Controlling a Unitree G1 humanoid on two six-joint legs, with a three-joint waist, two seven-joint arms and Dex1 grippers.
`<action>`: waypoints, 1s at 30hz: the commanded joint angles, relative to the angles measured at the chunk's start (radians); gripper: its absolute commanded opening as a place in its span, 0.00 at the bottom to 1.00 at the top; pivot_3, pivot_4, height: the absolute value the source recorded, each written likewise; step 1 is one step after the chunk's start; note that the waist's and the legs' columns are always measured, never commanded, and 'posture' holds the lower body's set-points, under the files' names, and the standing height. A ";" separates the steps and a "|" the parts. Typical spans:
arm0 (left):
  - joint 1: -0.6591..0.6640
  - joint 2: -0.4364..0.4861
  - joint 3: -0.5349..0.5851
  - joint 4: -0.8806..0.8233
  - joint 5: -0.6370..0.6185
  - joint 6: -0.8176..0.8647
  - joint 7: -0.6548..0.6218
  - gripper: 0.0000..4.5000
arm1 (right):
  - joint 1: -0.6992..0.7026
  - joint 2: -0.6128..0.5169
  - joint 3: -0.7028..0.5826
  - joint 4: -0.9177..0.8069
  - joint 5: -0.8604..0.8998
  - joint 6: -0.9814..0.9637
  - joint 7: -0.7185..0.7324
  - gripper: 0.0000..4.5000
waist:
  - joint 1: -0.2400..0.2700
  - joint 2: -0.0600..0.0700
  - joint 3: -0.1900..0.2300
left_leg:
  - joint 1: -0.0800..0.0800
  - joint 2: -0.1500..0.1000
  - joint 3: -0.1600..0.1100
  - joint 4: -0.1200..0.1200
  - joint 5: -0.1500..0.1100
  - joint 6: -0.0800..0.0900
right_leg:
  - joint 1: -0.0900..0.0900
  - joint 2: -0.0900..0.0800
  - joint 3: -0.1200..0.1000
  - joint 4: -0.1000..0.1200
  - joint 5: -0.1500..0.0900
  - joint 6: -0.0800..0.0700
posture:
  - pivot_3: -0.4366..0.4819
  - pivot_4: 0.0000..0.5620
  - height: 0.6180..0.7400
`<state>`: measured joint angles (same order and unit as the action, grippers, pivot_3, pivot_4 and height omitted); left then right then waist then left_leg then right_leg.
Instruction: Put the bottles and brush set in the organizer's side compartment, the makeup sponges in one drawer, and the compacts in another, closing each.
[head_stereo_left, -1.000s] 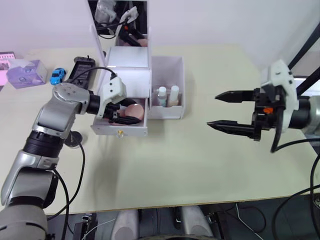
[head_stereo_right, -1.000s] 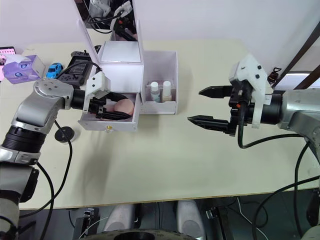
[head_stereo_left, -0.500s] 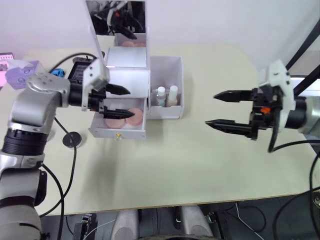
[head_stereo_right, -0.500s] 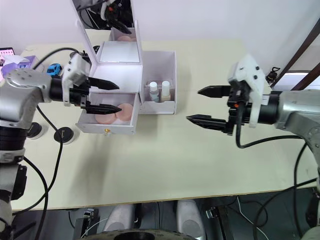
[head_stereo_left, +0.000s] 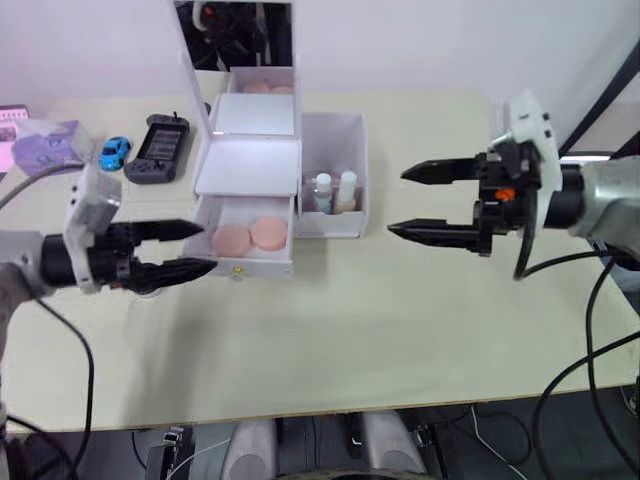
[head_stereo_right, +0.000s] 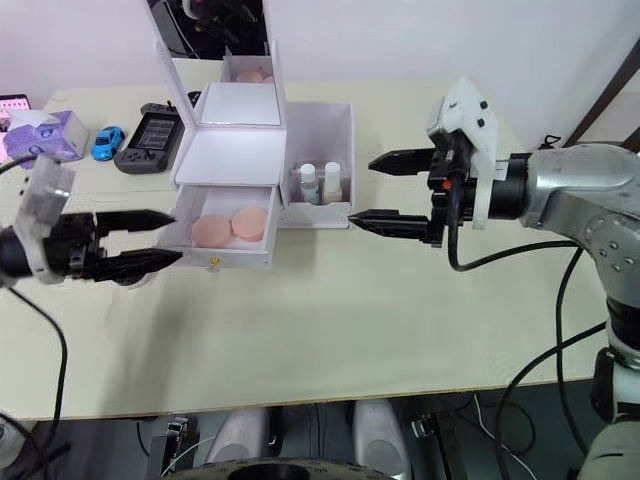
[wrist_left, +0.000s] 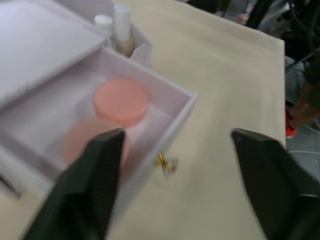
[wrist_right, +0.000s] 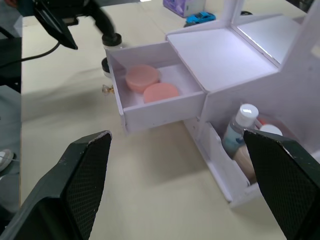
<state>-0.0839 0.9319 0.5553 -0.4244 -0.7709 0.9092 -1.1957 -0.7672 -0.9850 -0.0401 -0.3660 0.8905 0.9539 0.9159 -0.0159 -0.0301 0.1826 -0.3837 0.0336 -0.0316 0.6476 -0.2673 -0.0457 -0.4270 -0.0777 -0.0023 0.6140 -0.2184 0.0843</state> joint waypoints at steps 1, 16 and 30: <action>0.177 -0.071 0.127 -0.101 -0.035 -0.003 0.046 0.33 | -0.071 0.019 0.044 0.088 -0.073 -0.065 0.079 1.00 | -0.002 0.000 0.000 | 0.001 0.000 0.001 0.000 0.000 0.000 | 0.000 -0.001 0.000 0.000 0.000 0.000 | 0.48 0.27 1.00; 0.300 -0.257 -0.006 -0.138 0.020 -0.200 0.284 0.01 | -0.053 0.064 0.062 0.073 -0.137 -0.083 0.124 1.00 | 0.005 -0.001 -0.001 | 0.001 -0.001 0.000 0.000 0.000 0.000 | 0.001 0.000 0.000 0.001 0.000 -0.001 | 0.48 0.27 1.00; 0.063 -0.316 -0.251 0.011 0.146 -0.308 0.433 0.01 | 0.010 0.048 -0.008 0.010 -0.118 -0.045 0.094 1.00 | 0.005 -0.001 -0.001 | 0.002 -0.001 0.000 0.000 0.000 0.000 | 0.002 0.000 0.000 0.001 0.001 -0.001 | 0.48 0.27 1.00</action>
<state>0.0126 0.6032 0.3033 -0.4173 -0.6362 0.6263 -0.7654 -0.7486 -0.9246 -0.0038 -0.3312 0.7614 0.9117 1.0147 -0.0111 -0.0311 0.1814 -0.3812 0.0330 -0.0314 0.6479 -0.2673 -0.0458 -0.4246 -0.0776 -0.0022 0.6148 -0.2177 0.0833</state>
